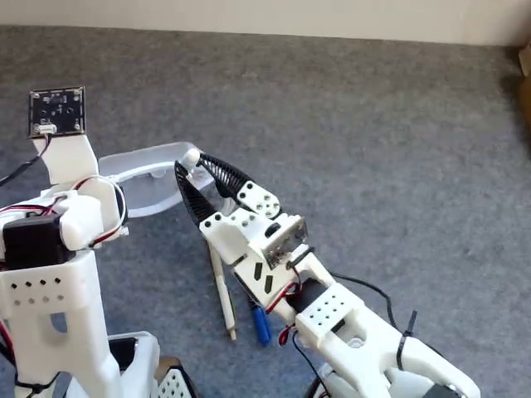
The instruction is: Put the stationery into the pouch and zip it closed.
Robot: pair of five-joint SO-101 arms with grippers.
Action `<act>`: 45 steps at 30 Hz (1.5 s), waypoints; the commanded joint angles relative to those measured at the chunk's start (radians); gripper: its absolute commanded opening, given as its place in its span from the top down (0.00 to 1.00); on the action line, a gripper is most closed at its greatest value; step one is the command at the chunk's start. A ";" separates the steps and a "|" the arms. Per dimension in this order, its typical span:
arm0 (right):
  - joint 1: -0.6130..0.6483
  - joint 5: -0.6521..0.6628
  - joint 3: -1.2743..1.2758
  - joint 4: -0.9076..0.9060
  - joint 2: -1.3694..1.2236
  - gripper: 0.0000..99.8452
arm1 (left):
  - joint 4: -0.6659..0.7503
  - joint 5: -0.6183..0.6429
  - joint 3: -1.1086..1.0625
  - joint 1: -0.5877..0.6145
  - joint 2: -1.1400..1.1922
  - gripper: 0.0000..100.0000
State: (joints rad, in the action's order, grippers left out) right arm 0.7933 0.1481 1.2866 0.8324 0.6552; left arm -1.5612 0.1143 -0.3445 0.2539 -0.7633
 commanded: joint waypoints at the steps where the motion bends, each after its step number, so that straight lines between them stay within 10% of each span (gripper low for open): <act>1: 0.005 0.021 -0.070 0.015 -0.008 1.00 | 0.014 0.008 0.019 -0.010 0.004 0.99; 13: 0.005 0.026 -0.038 -0.272 -0.008 1.00 | 0.021 0.008 -0.013 -0.010 0.004 0.99; 21: 0.084 0.322 -0.036 -0.309 -0.008 1.00 | 0.021 0.006 -0.013 -0.008 0.004 0.99; 32: 0.120 0.325 -0.038 -0.421 -0.010 0.81 | 0.020 0.006 -0.013 -0.008 0.004 0.99; 45: 0.120 0.328 -0.035 -0.423 0.001 0.86 | 0.020 0.006 -0.013 -0.008 0.004 0.99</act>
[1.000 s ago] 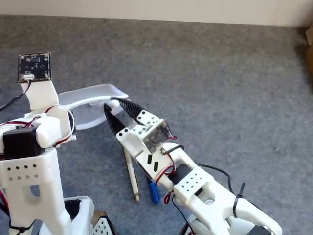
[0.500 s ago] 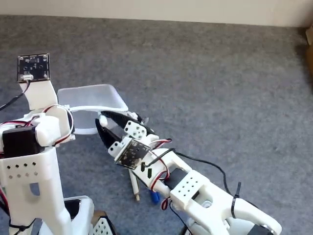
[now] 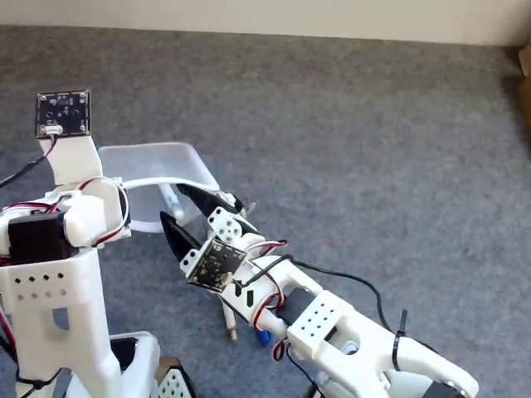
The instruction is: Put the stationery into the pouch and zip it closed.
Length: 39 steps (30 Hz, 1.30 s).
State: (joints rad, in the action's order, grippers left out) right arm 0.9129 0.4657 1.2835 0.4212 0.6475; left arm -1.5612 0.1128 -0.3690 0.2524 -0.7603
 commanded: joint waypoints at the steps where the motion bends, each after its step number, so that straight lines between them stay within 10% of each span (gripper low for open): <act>1: 0.001 0.011 -0.031 -0.012 0.008 0.90 | 0.020 0.008 0.010 -0.007 0.001 0.99; 10: -0.015 0.012 -0.053 -0.050 0.010 1.00 | 0.020 0.008 0.010 -0.007 0.001 0.99; 25: -0.041 0.003 -0.337 -0.684 0.236 1.00 | 0.018 0.008 0.010 -0.007 0.001 0.99; 39: -0.073 -0.368 -0.377 -1.052 0.578 0.81 | 0.021 0.008 0.010 -0.007 0.001 0.99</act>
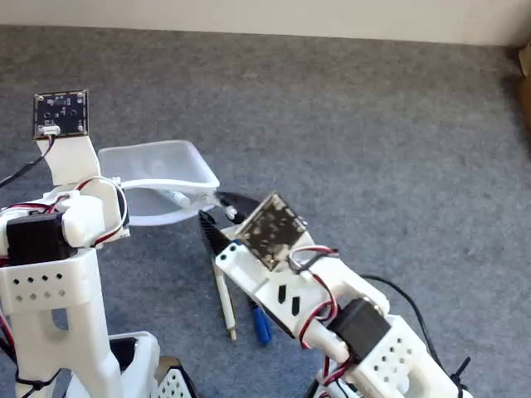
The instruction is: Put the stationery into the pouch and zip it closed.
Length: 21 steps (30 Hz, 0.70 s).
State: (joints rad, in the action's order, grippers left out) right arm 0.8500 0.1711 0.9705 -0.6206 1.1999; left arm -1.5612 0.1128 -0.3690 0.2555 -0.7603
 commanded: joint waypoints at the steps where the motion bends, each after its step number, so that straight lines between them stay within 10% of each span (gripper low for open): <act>1: -0.010 -0.097 -0.064 -0.010 0.012 0.81 | 0.021 0.008 0.010 -0.010 0.001 0.99; 21: 0.073 -0.333 -0.064 0.283 -0.341 0.81 | 0.051 0.006 -0.028 -0.010 0.001 0.99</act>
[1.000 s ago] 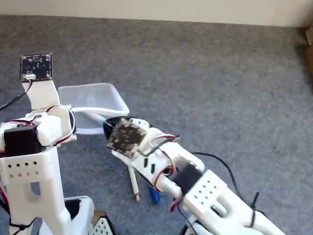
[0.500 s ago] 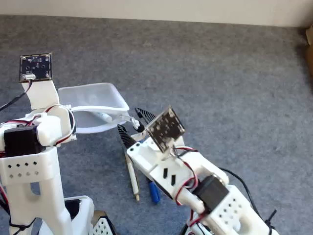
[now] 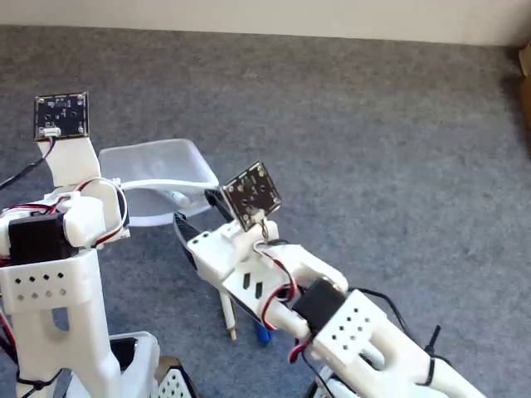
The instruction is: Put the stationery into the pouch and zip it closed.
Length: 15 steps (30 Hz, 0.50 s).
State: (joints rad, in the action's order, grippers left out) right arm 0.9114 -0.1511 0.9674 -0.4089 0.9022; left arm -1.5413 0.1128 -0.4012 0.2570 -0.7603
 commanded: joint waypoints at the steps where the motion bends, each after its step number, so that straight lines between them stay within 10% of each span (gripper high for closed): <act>1: 0.012 -0.011 -0.061 0.093 -0.071 0.81 | 0.031 0.006 0.004 -0.012 0.001 0.99; 15: -0.085 0.018 -0.071 0.246 -0.371 1.00 | 0.031 0.006 0.002 -0.012 0.001 0.99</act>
State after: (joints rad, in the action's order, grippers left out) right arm 0.8301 -0.1511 0.9459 -0.1788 0.5416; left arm -1.5259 0.1128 -0.4181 0.2585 -0.7587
